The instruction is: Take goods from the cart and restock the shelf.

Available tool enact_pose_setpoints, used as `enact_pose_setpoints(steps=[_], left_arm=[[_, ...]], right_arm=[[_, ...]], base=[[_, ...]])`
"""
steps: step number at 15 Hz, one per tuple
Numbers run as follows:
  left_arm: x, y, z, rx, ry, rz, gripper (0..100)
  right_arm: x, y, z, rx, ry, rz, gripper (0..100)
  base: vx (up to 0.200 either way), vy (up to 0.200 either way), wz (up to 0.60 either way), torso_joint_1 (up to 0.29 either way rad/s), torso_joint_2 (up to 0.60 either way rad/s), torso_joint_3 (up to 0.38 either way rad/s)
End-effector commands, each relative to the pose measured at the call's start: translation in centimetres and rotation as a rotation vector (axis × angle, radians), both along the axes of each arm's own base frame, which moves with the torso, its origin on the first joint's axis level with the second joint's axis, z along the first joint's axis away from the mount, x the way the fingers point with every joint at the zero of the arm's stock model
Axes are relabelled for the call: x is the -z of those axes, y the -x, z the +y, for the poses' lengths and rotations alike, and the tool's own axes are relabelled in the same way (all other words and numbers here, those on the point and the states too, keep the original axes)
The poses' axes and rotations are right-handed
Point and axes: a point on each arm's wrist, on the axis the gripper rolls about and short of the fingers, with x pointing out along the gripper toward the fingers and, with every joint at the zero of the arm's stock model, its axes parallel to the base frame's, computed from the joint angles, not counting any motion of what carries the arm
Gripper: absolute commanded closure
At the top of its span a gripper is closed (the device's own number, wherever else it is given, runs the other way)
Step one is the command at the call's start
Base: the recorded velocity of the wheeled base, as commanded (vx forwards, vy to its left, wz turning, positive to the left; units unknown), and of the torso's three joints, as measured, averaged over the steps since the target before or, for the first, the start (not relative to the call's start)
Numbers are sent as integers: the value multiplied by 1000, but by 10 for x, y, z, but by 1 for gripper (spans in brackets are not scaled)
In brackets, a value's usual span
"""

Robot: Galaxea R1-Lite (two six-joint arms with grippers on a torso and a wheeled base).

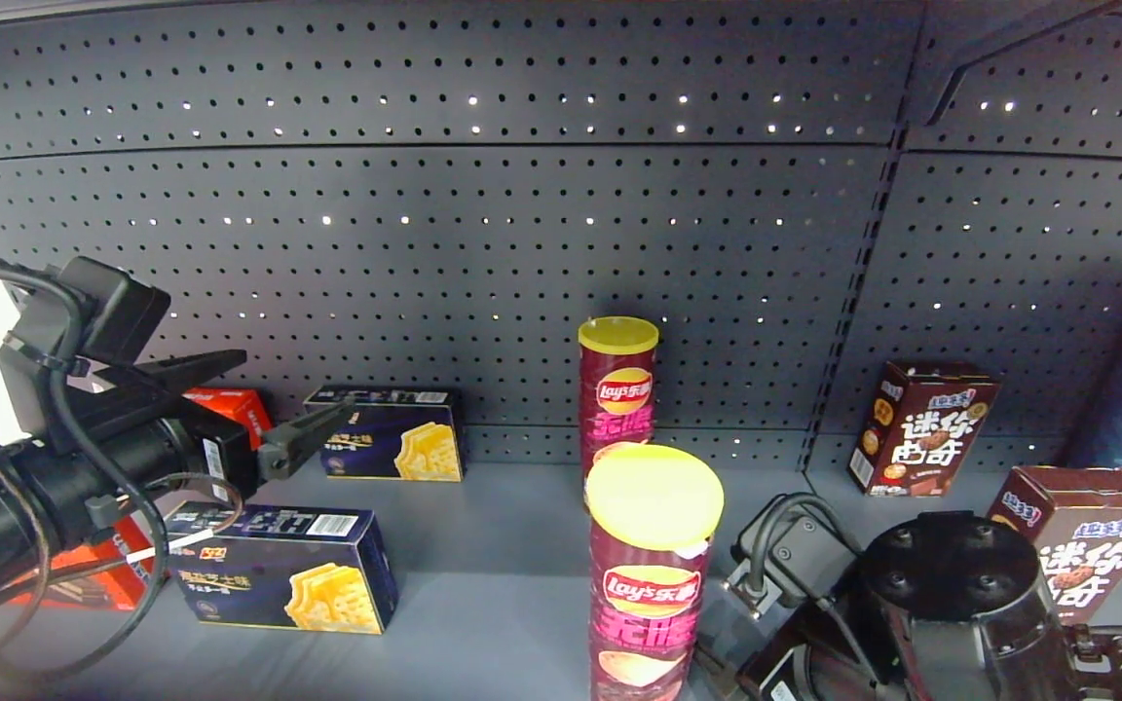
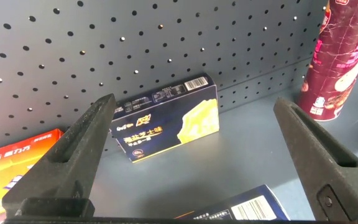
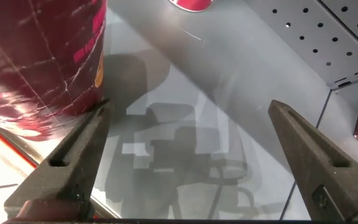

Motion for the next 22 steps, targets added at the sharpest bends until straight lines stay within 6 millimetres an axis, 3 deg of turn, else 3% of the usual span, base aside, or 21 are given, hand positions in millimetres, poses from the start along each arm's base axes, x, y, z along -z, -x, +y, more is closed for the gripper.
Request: enact_pose_setpoints(steps=[1,16,22], left_arm=[[-1,0,0,0,1,-3,0],[0,0,0,-2,2,1,0],[1,2,1,-2,2,1,0]], right_arm=[[1,1,2,-8,4,2,0],[1,-3,8,-9,1,0,0],[-12,7,-12,6,-43,-31,0]], base=[[0,0,0,0,0,0],[0,0,0,0,0,0],[0,0,0,0,0,0]])
